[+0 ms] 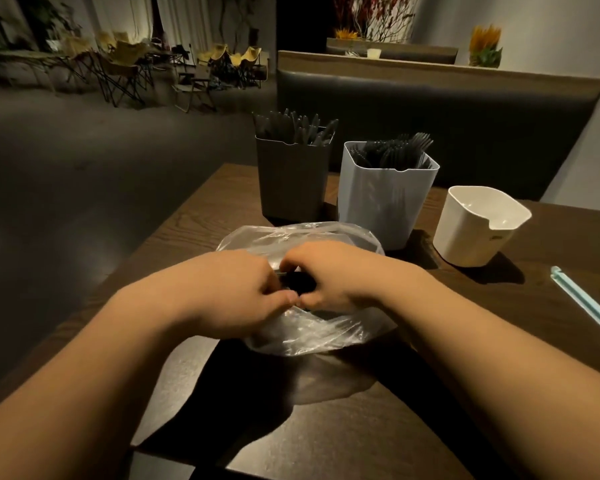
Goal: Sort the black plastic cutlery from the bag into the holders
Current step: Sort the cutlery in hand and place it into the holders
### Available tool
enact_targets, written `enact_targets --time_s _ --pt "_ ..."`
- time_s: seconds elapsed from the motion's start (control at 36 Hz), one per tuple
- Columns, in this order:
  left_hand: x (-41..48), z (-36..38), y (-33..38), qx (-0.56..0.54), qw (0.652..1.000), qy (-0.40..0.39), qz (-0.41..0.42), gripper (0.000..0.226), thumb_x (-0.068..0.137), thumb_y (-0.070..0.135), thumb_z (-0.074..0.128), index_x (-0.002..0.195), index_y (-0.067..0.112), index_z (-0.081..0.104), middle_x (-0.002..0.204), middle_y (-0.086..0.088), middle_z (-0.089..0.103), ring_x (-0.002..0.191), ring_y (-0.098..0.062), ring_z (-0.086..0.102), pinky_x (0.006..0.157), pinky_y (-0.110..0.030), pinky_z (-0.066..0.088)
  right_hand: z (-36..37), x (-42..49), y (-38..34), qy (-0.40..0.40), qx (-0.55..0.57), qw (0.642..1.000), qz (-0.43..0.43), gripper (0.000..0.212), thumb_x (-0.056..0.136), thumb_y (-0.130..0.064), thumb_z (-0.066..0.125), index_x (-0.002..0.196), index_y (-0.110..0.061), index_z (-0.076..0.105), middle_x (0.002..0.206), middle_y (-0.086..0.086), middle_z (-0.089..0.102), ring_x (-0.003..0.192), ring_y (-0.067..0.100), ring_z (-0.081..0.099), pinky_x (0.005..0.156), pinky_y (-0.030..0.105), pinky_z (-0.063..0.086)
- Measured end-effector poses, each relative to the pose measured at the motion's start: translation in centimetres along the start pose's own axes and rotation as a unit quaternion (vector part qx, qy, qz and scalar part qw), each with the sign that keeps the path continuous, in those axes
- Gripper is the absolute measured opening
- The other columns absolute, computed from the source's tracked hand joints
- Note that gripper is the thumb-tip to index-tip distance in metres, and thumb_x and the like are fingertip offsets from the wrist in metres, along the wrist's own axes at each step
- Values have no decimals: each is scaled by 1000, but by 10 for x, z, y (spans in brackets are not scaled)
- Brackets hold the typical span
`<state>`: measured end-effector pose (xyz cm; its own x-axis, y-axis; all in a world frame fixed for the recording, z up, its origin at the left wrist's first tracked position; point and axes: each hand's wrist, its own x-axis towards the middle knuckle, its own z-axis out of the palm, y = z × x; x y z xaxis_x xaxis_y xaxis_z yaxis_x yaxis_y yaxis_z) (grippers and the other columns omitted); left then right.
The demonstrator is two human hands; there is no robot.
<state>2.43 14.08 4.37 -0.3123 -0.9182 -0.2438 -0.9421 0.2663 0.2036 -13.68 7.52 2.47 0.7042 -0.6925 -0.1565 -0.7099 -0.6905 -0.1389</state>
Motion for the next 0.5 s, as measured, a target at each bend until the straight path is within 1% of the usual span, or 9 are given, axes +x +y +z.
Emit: enact_targets --time_s 0.08,0.14,0.17,0.22,0.25,0.31,0.39,0.44,0.5 --pt "2 -1 -3 18 995 95 18 25 103 43 42 83 36 55 74 10 59 69 -7 53 59 -24 33 -1 11 -5 -77 -39 996 -6 46 88 -22 68 130 -16 51 126 9 49 121 28 46 102 39 42" --pt "6 0 -5 36 989 144 17 20 100 36 46 81 37 50 74 10 53 71 -13 50 62 -29 33 -4 16 -10 -97 -65 993 -4 48 92 -20 65 136 -12 46 133 13 43 126 31 41 105 40 38" --pt "7 0 -6 40 988 151 9 21 98 33 49 78 38 47 76 9 54 72 -14 51 63 -30 34 -4 18 -13 -99 -75 992 -3 49 93 -20 64 138 -10 46 135 14 42 126 31 40 103 40 38" --pt "9 -1 -7 33 991 128 -19 24 93 29 55 73 38 44 77 10 56 70 -10 51 60 -27 35 -3 24 -17 -94 -89 992 0 52 94 -23 63 142 -10 44 136 12 40 126 31 40 100 40 39" --pt "9 -2 -6 30 993 106 -33 22 90 29 59 74 37 47 78 10 57 69 -7 51 57 -25 34 -2 27 -18 -90 -95 991 1 56 94 -25 64 144 -11 42 137 11 40 127 30 40 101 40 39" --pt "9 -3 -5 58 995 65 -45 7 84 31 66 82 32 59 79 8 61 70 -7 53 54 -21 34 1 35 -19 -90 -100 991 9 64 91 -27 68 146 -13 40 139 10 41 130 30 40 105 43 38" --pt "5 1 -7 101 994 20 -48 12 85 32 62 90 24 70 79 4 65 70 -11 57 52 -22 36 1 46 -21 -113 -110 987 32 72 85 -28 75 147 -11 41 144 12 42 134 33 40 109 47 39" --pt "1 2 -9 108 993 1 -46 14 86 32 60 88 24 71 76 4 64 68 -12 57 54 -24 38 4 48 -23 -111 -127 985 39 68 87 -27 73 145 -10 43 145 13 45 134 34 43 110 49 39" --pt "-3 2 -13 110 993 -21 -46 16 87 32 60 91 25 74 78 4 65 71 -14 59 60 -27 43 9 48 -23 -84 -150 985 32 55 90 -24 69 139 -11 49 140 13 53 128 34 50 104 50 44"
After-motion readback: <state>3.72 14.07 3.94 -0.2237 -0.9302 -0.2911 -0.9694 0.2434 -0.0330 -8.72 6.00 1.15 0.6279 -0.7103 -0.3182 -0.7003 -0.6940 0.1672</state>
